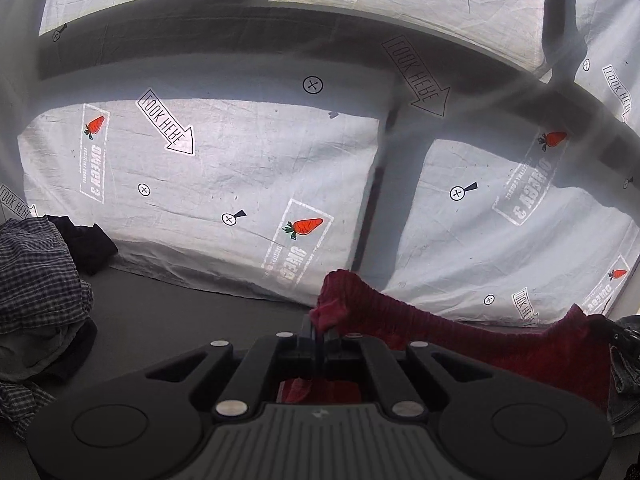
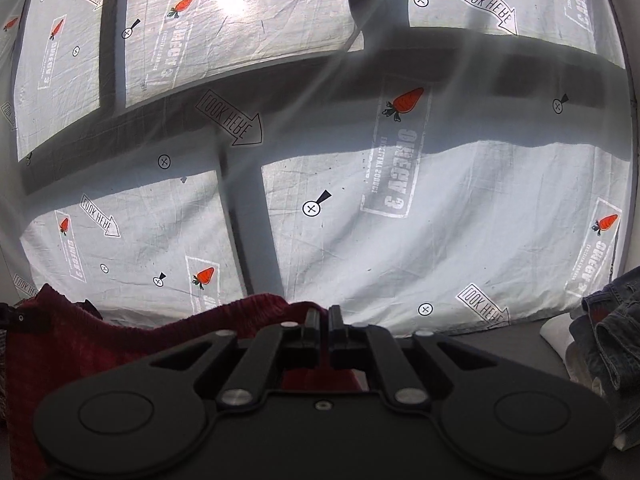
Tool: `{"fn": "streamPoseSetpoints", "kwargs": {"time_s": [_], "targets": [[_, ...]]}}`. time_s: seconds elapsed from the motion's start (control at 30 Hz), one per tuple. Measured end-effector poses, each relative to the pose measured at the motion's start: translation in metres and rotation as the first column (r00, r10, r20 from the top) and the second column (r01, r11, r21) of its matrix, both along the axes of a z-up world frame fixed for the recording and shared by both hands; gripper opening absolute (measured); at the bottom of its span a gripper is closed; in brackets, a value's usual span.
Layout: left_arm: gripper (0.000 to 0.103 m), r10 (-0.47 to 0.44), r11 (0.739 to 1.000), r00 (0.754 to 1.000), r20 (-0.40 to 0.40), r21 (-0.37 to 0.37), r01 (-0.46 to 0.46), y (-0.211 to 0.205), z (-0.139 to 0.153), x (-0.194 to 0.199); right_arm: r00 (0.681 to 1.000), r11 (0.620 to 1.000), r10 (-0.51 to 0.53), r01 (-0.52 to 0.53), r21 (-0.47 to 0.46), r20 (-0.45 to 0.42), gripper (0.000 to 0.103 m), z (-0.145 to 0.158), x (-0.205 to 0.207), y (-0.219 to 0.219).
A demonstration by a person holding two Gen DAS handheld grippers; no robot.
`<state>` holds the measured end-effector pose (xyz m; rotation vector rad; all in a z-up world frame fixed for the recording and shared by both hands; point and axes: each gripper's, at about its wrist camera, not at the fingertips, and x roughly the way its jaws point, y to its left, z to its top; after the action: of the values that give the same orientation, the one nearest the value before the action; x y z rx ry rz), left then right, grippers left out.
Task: Fold clothes
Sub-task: 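Lift the shorts by the waistband with both grippers and shake them out, then lower the shorts flat onto the table with both grippers, spreading them out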
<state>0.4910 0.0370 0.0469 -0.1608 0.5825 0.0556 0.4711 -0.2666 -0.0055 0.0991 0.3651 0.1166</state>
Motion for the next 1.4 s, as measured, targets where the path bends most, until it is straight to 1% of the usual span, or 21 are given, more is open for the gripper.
{"fn": "streamPoseSetpoints", "kwargs": {"time_s": [0.03, 0.07, 0.1, 0.13, 0.2, 0.23, 0.27, 0.3, 0.33, 0.4, 0.47, 0.57, 0.67, 0.73, 0.87, 0.93, 1.0, 1.1, 1.2, 1.3, 1.4], "targets": [[0.016, -0.002, 1.000, 0.999, -0.035, -0.004, 0.002, 0.003, -0.016, 0.025, 0.999, 1.000, -0.013, 0.012, -0.018, -0.036, 0.006, -0.011, 0.020, 0.004], [0.019, 0.008, 1.000, 0.998, -0.070, -0.009, -0.009, 0.007, -0.032, 0.046, 0.997, 0.999, -0.026, 0.023, -0.039, -0.075, 0.017, -0.023, 0.042, 0.009], [0.028, 0.023, 1.000, 0.994, -0.109, -0.009, -0.024, 0.011, -0.048, 0.064, 0.993, 0.998, -0.041, 0.034, -0.061, -0.114, 0.038, -0.034, 0.063, 0.013], [0.034, 0.039, 0.999, 0.989, -0.143, -0.008, -0.040, 0.015, -0.061, 0.072, 0.988, 0.995, -0.055, 0.042, -0.094, -0.145, 0.046, -0.045, 0.077, 0.017], [0.034, 0.073, 0.997, 0.977, -0.200, -0.007, -0.076, 0.024, -0.083, 0.077, 0.980, 0.993, -0.075, 0.057, -0.104, -0.184, 0.048, -0.062, 0.075, 0.012], [0.038, 0.090, 0.996, 0.970, -0.228, -0.006, -0.094, 0.028, -0.094, 0.079, 0.976, 0.992, -0.085, 0.064, -0.107, -0.202, 0.048, -0.070, 0.072, 0.009], [0.042, 0.105, 0.994, 0.963, -0.247, -0.004, -0.110, 0.032, -0.103, 0.074, 0.971, 0.991, -0.095, 0.072, -0.110, -0.221, 0.053, -0.079, 0.070, 0.006], [0.048, 0.115, 0.993, 0.957, -0.266, -0.001, -0.120, 0.035, -0.111, 0.061, 0.962, 0.991, -0.106, 0.080, -0.111, -0.253, 0.060, -0.090, 0.060, -0.001], [0.052, 0.121, 0.992, 0.950, -0.287, 0.004, -0.125, 0.038, -0.119, 0.046, 0.951, 0.990, -0.116, 0.087, -0.111, -0.287, 0.062, -0.102, 0.049, -0.008], [0.054, 0.133, 0.991, 0.934, -0.330, 0.014, -0.136, 0.044, -0.135, 0.017, 0.921, 0.987, -0.141, 0.104, -0.120, -0.364, 0.062, -0.126, 0.027, -0.025], [0.054, 0.161, 0.986, 0.909, -0.385, 0.024, -0.164, 0.050, -0.151, -0.018, 0.873, 0.982, -0.180, 0.131, -0.137, -0.453, 0.062, -0.151, -0.003, -0.045], [0.056, 0.224, 0.971, 0.868, -0.444, 0.028, -0.236, 0.059, -0.166, -0.067, 0.816, 0.971, -0.238, 0.182, -0.157, -0.526, 0.062, -0.175, -0.053, -0.067], [0.058, 0.280, 0.952, 0.820, -0.499, 0.030, -0.306, 0.069, -0.181, -0.114, 0.788, 0.959, -0.284, 0.246, -0.144, -0.546, 0.062, -0.182, -0.080, -0.085], [0.058, 0.294, 0.941, 0.799, -0.524, 0.013, -0.337, 0.074, -0.185, -0.135, 0.781, 0.952, -0.299, 0.283, -0.116, -0.548, 0.061, -0.183, -0.091, -0.098], [0.058, 0.305, 0.918, 0.805, -0.510, -0.068, -0.391, 0.085, -0.187, -0.153, 0.795, 0.951, -0.278, 0.305, -0.040, -0.539, 0.055, -0.183, -0.092, -0.116], [0.057, 0.309, 0.911, 0.814, -0.491, -0.093, -0.402, 0.087, -0.187, -0.159, 0.810, 0.956, -0.263, 0.291, -0.030, -0.523, 0.042, -0.182, -0.095, -0.117], [0.053, 0.292, 0.924, 0.830, -0.475, -0.083, -0.372, 0.082, -0.187, -0.156, 0.819, 0.962, -0.250, 0.268, -0.039, -0.517, 0.012, -0.182, -0.095, -0.114], [0.004, 0.257, 0.941, 0.846, -0.467, -0.077, -0.329, 0.075, -0.189, -0.151, 0.845, 0.963, -0.248, 0.269, -0.025, -0.473, 0.004, -0.174, -0.101, -0.115], [0.003, 0.272, 0.945, 0.857, -0.438, -0.047, -0.323, 0.075, -0.183, -0.151, 0.856, 0.952, -0.282, 0.305, -0.017, -0.434, 0.004, -0.165, -0.106, -0.122], [0.003, 0.308, 0.924, 0.859, -0.410, -0.087, -0.373, 0.096, -0.170, -0.157, 0.846, 0.934, -0.333, 0.355, -0.024, -0.416, 0.004, -0.160, -0.109, -0.131], [0.003, 0.357, 0.886, 0.832, -0.425, -0.128, -0.445, 0.124, -0.172, -0.163, 0.829, 0.919, -0.366, 0.394, -0.024, -0.423, 0.004, -0.164, -0.113, -0.137]]}}
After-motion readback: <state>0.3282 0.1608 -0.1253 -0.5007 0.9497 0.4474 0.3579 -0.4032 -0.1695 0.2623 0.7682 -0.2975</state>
